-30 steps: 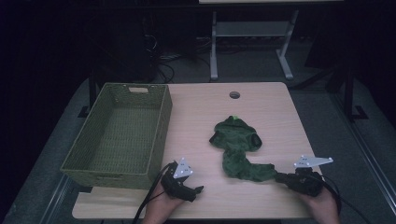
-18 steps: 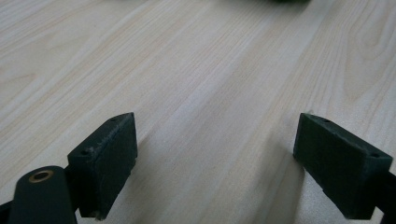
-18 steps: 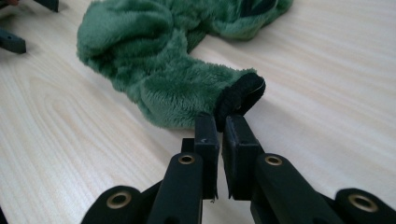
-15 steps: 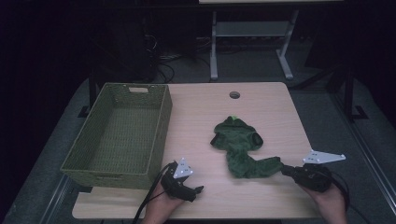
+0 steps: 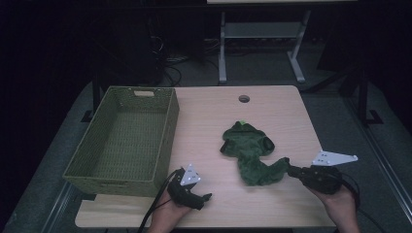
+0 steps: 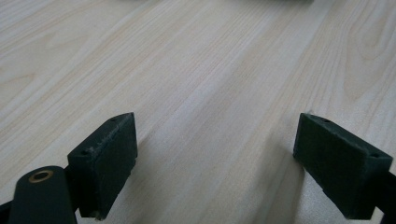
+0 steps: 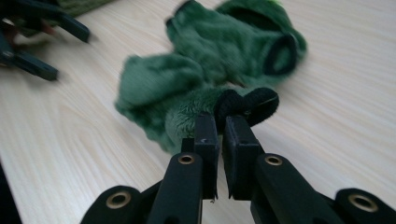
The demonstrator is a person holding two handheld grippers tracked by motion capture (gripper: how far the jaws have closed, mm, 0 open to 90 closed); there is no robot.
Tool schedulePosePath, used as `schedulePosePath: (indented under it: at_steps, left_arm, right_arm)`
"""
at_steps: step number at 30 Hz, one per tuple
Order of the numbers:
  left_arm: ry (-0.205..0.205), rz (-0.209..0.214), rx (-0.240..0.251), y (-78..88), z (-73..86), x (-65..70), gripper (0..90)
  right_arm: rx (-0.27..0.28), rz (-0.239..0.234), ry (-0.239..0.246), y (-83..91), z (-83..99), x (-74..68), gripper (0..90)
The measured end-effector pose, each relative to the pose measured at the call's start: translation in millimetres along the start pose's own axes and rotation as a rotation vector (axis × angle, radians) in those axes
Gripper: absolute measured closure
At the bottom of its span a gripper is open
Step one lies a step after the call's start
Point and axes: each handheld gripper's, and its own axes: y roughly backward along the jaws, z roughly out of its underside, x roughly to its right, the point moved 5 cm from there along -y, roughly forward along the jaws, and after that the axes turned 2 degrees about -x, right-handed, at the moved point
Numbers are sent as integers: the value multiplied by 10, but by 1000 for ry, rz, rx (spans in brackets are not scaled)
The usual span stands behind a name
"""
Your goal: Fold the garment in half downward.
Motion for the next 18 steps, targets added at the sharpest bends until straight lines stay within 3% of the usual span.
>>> schedulePosePath:
  at_steps: [8,18]
  left_arm:
    - [0,0,0,0,0,0,128]
    - [0,-2,4,-2,-3,-1,128]
  right_arm:
    - [22,-66,70,-147,-217,-158,844]
    - [-11,-140,143,-427,-407,-333,843]
